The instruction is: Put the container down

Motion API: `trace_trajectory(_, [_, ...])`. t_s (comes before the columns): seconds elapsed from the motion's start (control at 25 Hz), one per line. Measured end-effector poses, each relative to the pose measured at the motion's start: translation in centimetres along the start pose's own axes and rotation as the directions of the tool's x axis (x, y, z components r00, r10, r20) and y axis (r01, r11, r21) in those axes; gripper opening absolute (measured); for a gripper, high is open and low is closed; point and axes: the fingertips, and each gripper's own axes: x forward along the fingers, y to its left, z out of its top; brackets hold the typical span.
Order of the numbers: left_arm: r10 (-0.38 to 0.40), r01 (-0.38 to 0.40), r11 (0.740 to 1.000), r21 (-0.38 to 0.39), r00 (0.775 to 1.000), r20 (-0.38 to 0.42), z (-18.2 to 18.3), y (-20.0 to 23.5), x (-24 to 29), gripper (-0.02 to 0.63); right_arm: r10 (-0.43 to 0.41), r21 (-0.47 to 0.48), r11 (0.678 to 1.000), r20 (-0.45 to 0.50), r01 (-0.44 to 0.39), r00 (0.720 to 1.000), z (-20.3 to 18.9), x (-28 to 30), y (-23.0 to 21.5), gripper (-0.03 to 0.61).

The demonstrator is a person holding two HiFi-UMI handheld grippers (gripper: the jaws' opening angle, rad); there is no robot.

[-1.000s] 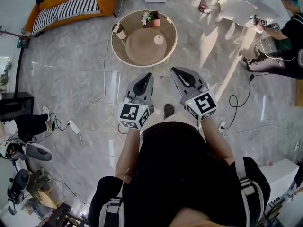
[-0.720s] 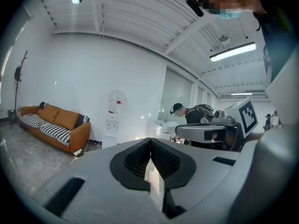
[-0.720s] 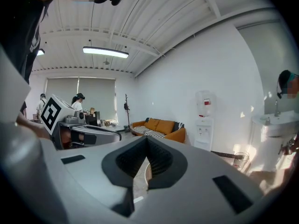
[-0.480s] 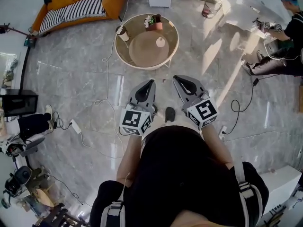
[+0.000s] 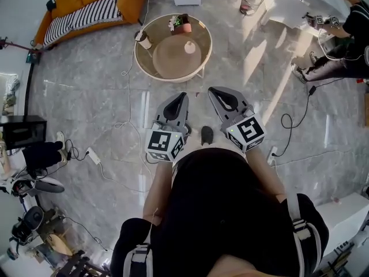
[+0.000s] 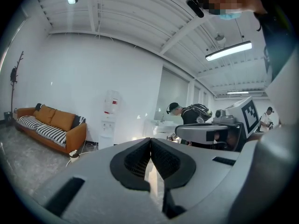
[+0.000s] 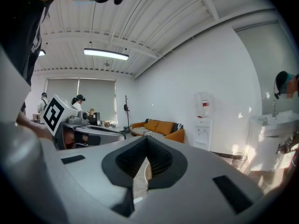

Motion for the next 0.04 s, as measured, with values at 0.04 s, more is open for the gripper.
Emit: trace_trajectory(0.04, [-0.003,0.003,1.000,0.003,1.000,0.000,0.10,-0.13,0.30,0.018,-0.002,0.002,1.000,0.001,0.002,1.000,-0.03,-0.08,-0.24,0.003])
